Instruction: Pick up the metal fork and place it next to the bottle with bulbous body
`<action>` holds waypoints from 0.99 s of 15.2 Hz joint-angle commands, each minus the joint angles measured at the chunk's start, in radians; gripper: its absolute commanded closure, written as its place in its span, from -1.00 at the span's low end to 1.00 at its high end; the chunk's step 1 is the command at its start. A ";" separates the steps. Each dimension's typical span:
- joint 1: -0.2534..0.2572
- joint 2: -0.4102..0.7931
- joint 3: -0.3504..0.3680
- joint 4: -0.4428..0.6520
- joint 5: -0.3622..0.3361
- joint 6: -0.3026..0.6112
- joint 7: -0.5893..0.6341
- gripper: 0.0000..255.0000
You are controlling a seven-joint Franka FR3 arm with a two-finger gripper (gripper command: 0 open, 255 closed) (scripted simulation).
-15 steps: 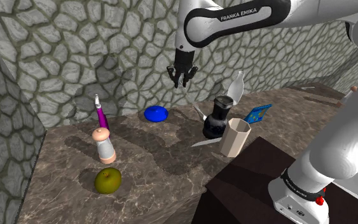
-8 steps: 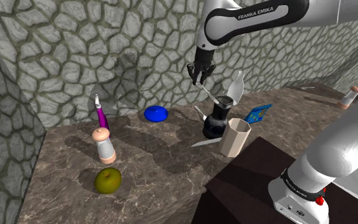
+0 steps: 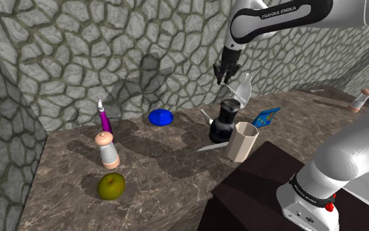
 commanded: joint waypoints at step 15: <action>-0.146 -0.002 -0.224 -0.029 -0.023 0.023 -0.359 1.00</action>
